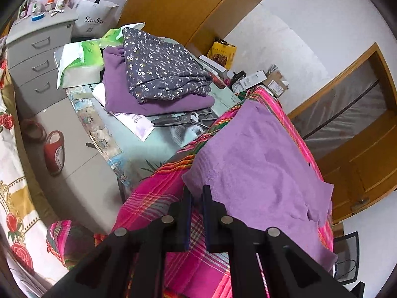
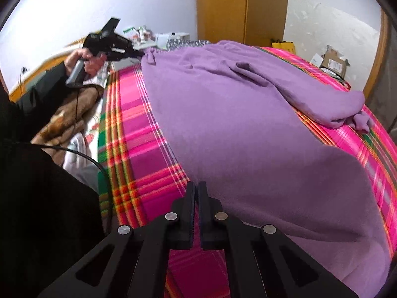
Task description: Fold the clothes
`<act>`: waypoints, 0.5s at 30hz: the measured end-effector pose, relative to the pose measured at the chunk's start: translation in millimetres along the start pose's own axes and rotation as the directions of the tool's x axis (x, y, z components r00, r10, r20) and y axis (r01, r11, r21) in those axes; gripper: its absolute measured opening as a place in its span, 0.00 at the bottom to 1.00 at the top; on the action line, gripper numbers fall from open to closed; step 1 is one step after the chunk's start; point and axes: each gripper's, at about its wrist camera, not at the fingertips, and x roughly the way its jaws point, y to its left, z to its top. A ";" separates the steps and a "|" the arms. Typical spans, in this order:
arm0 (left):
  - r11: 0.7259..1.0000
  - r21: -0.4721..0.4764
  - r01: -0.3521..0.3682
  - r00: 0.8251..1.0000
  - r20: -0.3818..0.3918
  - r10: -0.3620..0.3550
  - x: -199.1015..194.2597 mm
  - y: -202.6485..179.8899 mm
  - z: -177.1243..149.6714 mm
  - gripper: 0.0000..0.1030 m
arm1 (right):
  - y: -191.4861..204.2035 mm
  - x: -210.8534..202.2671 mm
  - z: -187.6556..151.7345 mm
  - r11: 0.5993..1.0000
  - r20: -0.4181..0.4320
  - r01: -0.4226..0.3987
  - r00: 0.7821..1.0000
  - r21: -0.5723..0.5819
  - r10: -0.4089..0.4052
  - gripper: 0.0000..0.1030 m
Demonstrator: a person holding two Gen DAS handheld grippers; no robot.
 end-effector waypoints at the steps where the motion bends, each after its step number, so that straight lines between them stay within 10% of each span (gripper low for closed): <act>1: 1.000 -0.001 0.001 1.000 -0.001 -0.001 0.5 0.4 -0.8 0.08 | 2.0 2.3 -0.7 1.000 -0.009 0.015 1.000 -0.014 -0.015 0.11; 4: 1.000 -0.024 0.011 1.000 -0.014 -0.011 3.4 5.6 -1.4 0.10 | 7.1 7.7 -3.2 0.997 -0.024 0.054 0.998 -0.054 -0.055 0.30; 15: 0.999 -0.042 0.018 1.000 -0.012 -0.019 1.4 5.9 -1.9 0.17 | 1.4 -1.1 -1.3 0.991 0.024 0.114 0.993 -0.077 -0.113 0.31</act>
